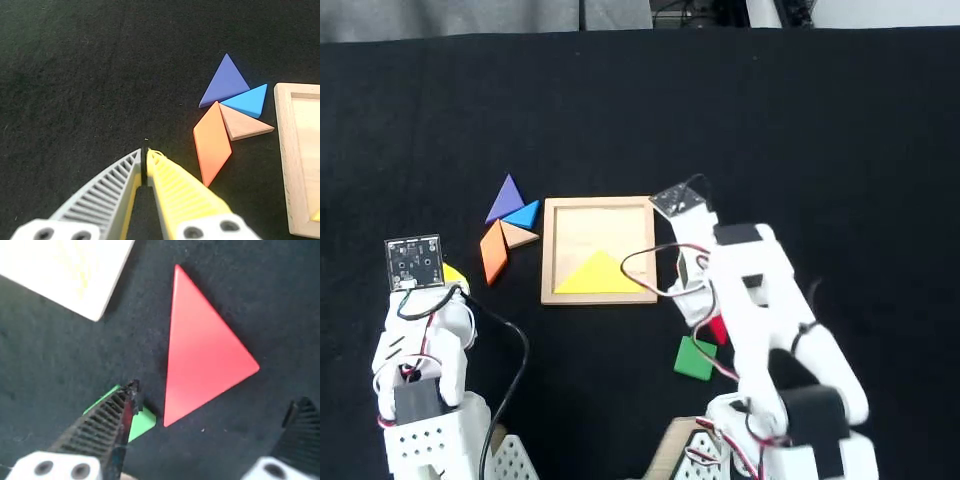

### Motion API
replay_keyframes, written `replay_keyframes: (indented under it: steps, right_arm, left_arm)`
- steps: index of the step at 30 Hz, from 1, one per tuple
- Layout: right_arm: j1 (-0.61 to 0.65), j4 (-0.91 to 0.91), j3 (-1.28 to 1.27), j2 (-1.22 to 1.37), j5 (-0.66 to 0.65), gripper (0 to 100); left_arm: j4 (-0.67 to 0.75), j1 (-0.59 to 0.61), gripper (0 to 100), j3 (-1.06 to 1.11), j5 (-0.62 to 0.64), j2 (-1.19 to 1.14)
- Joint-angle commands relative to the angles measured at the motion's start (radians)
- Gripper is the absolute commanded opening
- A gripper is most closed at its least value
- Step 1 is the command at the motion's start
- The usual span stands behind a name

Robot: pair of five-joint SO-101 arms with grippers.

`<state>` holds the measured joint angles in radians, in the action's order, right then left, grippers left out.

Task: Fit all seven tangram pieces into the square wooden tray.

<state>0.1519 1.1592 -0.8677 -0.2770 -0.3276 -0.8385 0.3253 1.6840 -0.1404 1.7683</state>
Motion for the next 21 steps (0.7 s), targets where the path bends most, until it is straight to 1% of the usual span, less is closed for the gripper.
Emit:
replay_keyframes:
  steps: [1,13,17,19,21]
  right_arm:
    - [0.009,-0.061,0.070,0.077,0.003,43.1]
    - [0.009,-0.091,0.173,0.271,-0.005,43.0]
    - [0.011,-0.104,0.182,0.328,-0.060,43.0]
    - [0.011,-0.100,0.183,0.331,-0.064,40.8]
    - [0.011,-0.103,0.183,0.331,-0.066,35.3]
  left_arm:
    - [-0.005,-0.001,3,0.019,-0.003,-0.005]
    - [-0.005,-0.001,3,0.019,-0.003,-0.005]
    - [-0.005,-0.002,3,0.019,-0.003,-0.005]
    - [-0.005,-0.002,3,0.019,-0.003,-0.005]
    - [-0.005,-0.002,3,0.019,-0.003,-0.005]
